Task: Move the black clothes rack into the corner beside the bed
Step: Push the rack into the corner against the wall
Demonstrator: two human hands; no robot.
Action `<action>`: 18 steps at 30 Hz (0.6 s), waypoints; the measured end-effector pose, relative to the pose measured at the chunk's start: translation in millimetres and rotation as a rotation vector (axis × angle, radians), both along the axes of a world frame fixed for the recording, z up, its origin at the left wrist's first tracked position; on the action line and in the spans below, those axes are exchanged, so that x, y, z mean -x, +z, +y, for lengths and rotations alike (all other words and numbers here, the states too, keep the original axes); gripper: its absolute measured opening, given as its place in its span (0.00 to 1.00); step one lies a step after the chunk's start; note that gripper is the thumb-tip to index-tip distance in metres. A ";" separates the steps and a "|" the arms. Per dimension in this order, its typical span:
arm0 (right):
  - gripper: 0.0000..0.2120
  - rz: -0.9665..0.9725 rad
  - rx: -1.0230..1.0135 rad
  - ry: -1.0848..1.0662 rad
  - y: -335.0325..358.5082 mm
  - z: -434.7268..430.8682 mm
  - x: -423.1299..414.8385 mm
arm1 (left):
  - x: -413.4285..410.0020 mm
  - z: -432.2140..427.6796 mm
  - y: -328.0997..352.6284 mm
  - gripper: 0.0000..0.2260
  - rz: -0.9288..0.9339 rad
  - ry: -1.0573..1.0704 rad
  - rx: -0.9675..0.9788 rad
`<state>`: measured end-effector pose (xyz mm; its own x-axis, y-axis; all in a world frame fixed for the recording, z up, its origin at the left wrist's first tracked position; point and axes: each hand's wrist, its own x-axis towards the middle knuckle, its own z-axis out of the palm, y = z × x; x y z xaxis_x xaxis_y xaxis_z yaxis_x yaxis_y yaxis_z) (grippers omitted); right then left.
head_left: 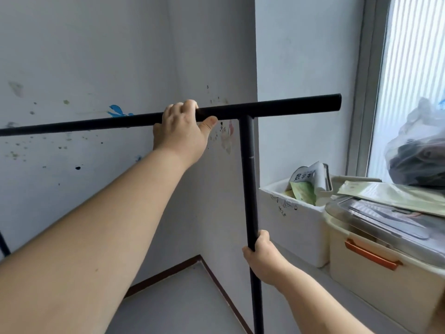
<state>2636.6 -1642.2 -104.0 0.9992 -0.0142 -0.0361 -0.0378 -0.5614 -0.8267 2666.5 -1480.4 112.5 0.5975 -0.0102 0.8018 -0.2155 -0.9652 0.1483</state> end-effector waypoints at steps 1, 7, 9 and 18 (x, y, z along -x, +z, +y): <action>0.10 0.018 -0.017 0.000 -0.7 4.4 -9.7 | -10.3 4.0 -1.0 0.22 -0.009 -0.010 0.004; 0.11 0.028 -0.037 -0.042 0.6 35.6 -76.4 | -74.7 38.1 -9.8 0.20 -0.077 -0.073 -0.002; 0.08 0.011 -0.029 -0.081 -3.7 49.3 -101.7 | -96.2 51.5 -13.5 0.22 -0.067 -0.102 -0.021; 0.11 0.006 0.005 -0.099 -2.4 98.1 -187.0 | -143.0 94.7 -76.9 0.27 0.112 -0.184 0.030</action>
<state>2823.7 -1544.1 -106.4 0.9927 -0.1129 -0.0414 -0.0979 -0.5591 -0.8233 2809.5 -1385.7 35.5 0.6731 -0.1045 0.7322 -0.3685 -0.9057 0.2095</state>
